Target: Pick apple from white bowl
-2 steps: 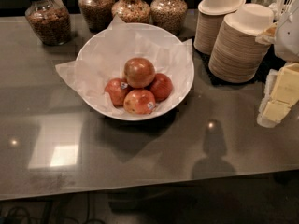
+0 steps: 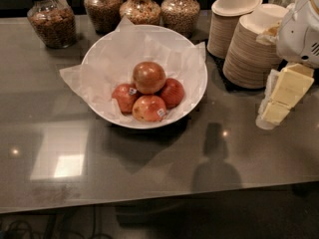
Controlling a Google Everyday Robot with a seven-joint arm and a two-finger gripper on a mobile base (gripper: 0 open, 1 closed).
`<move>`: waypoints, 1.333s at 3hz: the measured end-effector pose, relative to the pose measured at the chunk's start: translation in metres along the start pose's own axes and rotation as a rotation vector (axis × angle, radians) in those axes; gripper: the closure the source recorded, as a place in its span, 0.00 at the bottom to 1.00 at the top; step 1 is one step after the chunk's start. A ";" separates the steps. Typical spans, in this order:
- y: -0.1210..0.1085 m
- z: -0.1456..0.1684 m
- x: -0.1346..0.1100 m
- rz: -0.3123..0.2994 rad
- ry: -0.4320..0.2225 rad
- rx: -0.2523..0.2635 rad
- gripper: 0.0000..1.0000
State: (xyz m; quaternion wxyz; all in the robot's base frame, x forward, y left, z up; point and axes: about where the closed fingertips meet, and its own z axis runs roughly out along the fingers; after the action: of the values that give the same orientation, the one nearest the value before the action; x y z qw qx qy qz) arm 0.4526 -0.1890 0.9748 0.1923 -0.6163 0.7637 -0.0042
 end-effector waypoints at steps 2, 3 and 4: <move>-0.014 0.038 -0.093 -0.168 -0.141 -0.045 0.00; -0.015 0.043 -0.102 -0.184 -0.144 -0.052 0.00; -0.019 0.042 -0.106 -0.168 -0.197 -0.023 0.00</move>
Offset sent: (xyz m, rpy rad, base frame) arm 0.0624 0.1311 -0.0182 0.0864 -0.0025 0.2723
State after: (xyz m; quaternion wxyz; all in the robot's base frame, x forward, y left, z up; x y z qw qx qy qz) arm 0.5007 -0.0845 0.9715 0.2583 -0.6778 0.6866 0.0492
